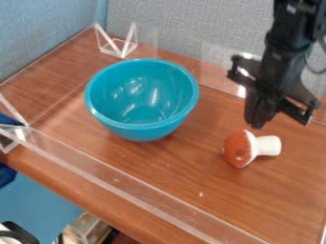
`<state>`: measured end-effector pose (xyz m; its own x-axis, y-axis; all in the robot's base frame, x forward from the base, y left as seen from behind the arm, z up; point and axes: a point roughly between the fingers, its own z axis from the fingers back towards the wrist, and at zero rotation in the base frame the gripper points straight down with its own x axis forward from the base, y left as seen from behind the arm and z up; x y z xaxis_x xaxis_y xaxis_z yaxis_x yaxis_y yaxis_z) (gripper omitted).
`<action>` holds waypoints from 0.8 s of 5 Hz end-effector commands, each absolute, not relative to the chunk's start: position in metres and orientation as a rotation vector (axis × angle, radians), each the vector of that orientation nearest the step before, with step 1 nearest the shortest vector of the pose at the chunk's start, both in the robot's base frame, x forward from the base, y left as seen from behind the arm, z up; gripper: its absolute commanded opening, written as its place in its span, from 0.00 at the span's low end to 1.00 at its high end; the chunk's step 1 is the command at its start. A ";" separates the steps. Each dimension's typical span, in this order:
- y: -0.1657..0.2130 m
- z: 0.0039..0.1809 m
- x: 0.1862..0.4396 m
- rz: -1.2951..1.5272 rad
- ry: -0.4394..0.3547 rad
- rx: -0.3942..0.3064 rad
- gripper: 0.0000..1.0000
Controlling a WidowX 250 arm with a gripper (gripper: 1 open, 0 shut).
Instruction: Remove the mushroom from inside the blue bowl and put it on the table
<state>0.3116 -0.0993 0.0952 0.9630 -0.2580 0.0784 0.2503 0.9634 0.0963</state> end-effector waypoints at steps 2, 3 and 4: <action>-0.104 0.085 0.340 -0.262 -0.141 0.084 0.00; -0.102 0.082 0.347 -0.247 -0.149 0.094 0.00; -0.100 0.078 0.351 -0.238 -0.152 0.099 0.00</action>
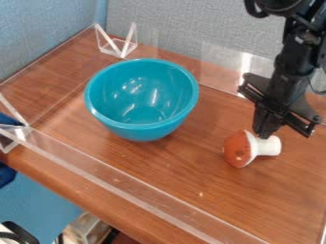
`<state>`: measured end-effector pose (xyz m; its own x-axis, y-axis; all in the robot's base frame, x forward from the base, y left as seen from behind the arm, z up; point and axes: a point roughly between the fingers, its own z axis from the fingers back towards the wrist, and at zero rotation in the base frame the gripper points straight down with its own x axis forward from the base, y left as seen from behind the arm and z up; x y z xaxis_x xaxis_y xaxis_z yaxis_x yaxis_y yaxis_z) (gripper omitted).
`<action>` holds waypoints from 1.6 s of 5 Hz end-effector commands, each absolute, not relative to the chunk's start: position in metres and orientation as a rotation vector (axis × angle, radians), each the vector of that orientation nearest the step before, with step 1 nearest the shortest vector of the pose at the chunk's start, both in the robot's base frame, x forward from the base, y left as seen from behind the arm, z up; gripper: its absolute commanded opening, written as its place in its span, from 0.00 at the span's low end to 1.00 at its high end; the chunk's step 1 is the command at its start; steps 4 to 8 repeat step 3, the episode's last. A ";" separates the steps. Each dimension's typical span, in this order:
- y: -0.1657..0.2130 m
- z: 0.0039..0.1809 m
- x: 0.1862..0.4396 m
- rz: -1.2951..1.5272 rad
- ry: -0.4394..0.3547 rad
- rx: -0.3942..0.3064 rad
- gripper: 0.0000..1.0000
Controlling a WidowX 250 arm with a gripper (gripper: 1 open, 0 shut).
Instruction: Remove the mushroom from inside the blue bowl and put it on the table
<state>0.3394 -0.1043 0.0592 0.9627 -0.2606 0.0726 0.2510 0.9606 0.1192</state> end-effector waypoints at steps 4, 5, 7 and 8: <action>-0.094 0.064 0.362 -0.221 -0.147 0.111 0.00; -0.094 0.064 0.362 -0.221 -0.147 0.111 0.00; -0.094 0.064 0.362 -0.221 -0.147 0.111 0.00; -0.094 0.064 0.362 -0.221 -0.147 0.111 0.00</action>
